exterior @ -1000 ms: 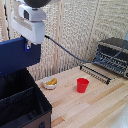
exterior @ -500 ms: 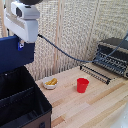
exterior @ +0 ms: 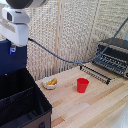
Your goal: Gently maneuver your gripper in the book's direction. Confidently hold the book by angling your gripper properly. Relocate the book to the caddy. Pinpoint the back pocket of the caddy and set the book down inside it.
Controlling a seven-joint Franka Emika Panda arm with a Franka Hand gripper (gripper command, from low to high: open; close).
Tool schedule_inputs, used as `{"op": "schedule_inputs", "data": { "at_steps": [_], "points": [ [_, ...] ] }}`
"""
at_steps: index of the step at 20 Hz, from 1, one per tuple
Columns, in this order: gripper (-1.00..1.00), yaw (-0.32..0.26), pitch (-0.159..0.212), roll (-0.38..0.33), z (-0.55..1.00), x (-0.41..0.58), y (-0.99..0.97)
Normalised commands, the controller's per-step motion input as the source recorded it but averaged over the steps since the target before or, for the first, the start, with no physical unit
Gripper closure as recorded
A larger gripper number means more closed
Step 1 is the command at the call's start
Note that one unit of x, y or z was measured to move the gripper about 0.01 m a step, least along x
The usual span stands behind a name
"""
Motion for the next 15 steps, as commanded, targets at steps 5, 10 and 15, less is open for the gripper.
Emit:
{"op": "schedule_inputs", "data": {
  "at_steps": [5, 10, 15],
  "points": [
    [-1.0, 0.013, 0.068, 0.0, 0.03, 0.366, 0.13],
    [-1.0, 0.056, 0.09, 0.009, 0.33, 0.172, -0.03],
    [-1.0, 0.012, 0.104, 0.037, 0.43, 0.177, -0.06]
  ]
}}
